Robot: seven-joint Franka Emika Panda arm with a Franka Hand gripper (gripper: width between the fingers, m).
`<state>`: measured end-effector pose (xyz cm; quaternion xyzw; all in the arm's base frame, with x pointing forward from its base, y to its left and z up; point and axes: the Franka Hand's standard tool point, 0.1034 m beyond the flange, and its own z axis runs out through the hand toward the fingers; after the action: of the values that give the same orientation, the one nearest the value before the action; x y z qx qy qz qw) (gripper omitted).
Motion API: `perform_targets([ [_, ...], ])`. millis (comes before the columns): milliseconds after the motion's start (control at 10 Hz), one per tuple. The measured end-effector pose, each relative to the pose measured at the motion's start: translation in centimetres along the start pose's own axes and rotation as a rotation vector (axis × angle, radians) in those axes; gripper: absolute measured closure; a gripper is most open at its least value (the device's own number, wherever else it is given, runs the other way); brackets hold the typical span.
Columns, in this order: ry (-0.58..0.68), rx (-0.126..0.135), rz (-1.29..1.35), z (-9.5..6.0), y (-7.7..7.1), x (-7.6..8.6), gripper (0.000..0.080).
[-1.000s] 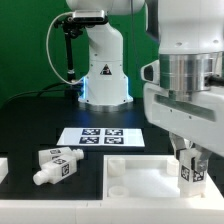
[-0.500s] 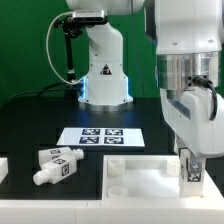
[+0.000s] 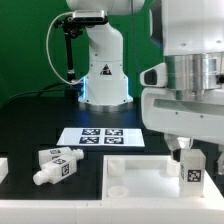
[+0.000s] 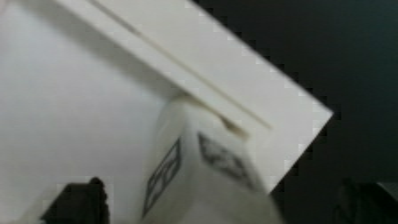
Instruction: Assemble one leg
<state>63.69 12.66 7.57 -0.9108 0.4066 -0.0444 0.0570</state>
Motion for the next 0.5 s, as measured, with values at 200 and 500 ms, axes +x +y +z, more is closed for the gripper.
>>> perform_targets([
  [200, 0.005, -0.013, -0.165, 0.0, 0.2, 0.2, 0.0151],
  [500, 0.006, -0.042, -0.627, -0.1, 0.9, 1.3, 0.0151],
])
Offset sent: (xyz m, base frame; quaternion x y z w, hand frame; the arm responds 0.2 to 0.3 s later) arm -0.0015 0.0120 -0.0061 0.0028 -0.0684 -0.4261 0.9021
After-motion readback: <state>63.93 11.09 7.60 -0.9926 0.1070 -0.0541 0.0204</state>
